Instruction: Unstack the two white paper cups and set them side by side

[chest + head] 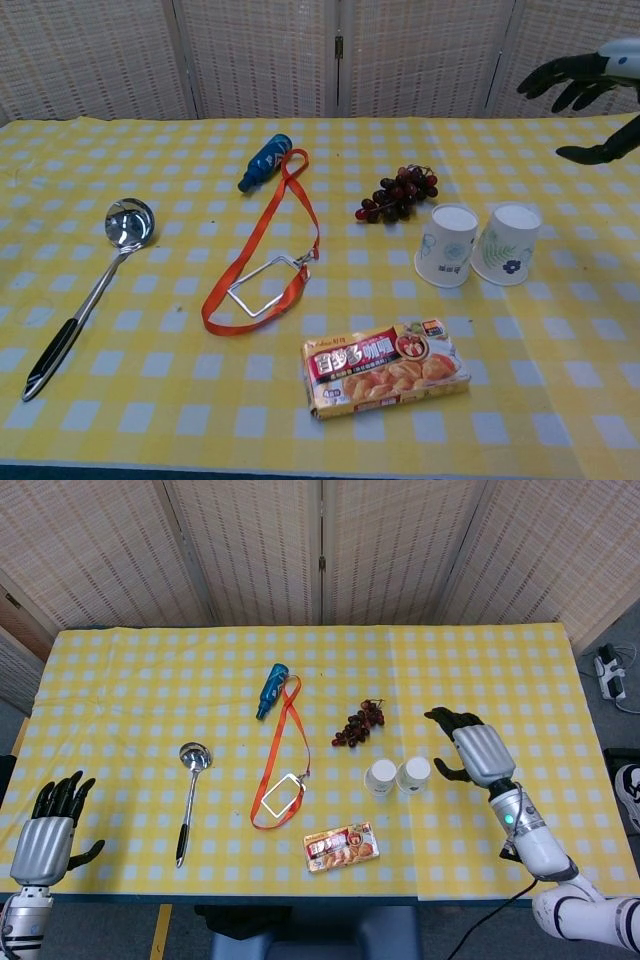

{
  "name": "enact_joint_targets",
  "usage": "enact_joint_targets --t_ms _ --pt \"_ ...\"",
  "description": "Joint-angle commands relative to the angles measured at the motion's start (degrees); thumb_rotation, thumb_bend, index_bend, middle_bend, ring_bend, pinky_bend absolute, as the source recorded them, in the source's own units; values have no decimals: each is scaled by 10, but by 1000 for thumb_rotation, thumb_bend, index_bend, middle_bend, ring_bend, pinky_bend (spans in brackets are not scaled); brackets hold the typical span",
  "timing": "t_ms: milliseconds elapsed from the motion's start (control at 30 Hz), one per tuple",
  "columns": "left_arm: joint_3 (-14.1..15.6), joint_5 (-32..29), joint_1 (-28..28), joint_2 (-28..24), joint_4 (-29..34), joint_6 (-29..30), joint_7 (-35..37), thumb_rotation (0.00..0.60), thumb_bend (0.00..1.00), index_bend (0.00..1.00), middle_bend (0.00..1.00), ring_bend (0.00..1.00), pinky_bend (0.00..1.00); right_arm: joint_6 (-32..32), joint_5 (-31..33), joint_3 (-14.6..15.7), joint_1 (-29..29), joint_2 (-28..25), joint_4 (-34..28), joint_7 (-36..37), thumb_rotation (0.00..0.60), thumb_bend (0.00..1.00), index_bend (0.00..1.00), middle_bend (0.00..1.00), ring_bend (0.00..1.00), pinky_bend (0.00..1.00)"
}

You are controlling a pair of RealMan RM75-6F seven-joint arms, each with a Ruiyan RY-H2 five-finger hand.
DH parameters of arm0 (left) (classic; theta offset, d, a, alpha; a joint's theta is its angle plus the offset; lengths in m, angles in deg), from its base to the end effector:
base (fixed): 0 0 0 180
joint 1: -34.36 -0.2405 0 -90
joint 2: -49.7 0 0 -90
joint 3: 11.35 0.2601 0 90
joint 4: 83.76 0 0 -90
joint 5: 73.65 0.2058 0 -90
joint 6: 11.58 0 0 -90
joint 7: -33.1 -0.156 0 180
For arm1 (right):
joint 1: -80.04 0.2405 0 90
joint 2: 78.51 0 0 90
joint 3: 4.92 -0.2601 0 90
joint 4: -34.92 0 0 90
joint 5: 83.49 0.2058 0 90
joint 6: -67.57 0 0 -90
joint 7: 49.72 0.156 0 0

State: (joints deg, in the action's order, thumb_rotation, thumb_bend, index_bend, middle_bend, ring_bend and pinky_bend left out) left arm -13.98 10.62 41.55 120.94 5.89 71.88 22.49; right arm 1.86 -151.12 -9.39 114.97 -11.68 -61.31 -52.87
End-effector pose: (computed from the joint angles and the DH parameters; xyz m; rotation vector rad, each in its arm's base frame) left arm -0.3086 0.2045 0.1249 -1.4419 -0.8346 -0.8205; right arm -0.2121 -0.3341 0.1105 1.6354 -1.0103 0.9913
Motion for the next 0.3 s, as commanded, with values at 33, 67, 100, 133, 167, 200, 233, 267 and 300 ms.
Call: enact_joint_targets --t_ms 33,67,100,133,167,200,233,267,300 --pt "-2 4 1 4 0 5 -4 600 252 98 0 0 0 -146 -103 30 -109 -4 26 53 600 414 180 144 157 169" --pt "-3 7 2 6 -1 8 -5 600 252 98 0 0 0 -160 -112 34 -121 -4 32 61 600 414 178 138 140 158" --pt "-4 9 2 8 -1 11 -7 600 252 98 0 0 0 -171 -122 39 -132 -5 36 68 600 414 174 129 125 145" --pt "-4 11 2 10 -1 14 -9 600 253 98 0 0 0 -181 -130 44 -142 -6 39 75 600 414 167 114 112 131" --pt "-4 14 1 12 -1 17 -11 600 253 98 0 0 0 -193 -140 50 -154 -7 43 85 600 414 162 105 107 125" --pt "-5 16 1 14 -1 20 -12 600 254 98 0 0 0 -200 -147 53 -162 -7 46 93 600 414 157 94 101 118" --pt "-5 17 1 15 -1 22 -14 600 254 98 0 0 0 -204 -152 57 -169 -8 48 100 600 415 155 86 98 112" --pt "-5 18 1 16 0 23 -15 600 254 97 0 0 0 -208 -158 60 -175 -8 51 106 600 415 155 84 95 109" --pt "-6 20 2 18 1 25 -17 600 255 97 0 0 0 -212 -164 63 -183 -9 53 114 600 414 155 81 93 105"
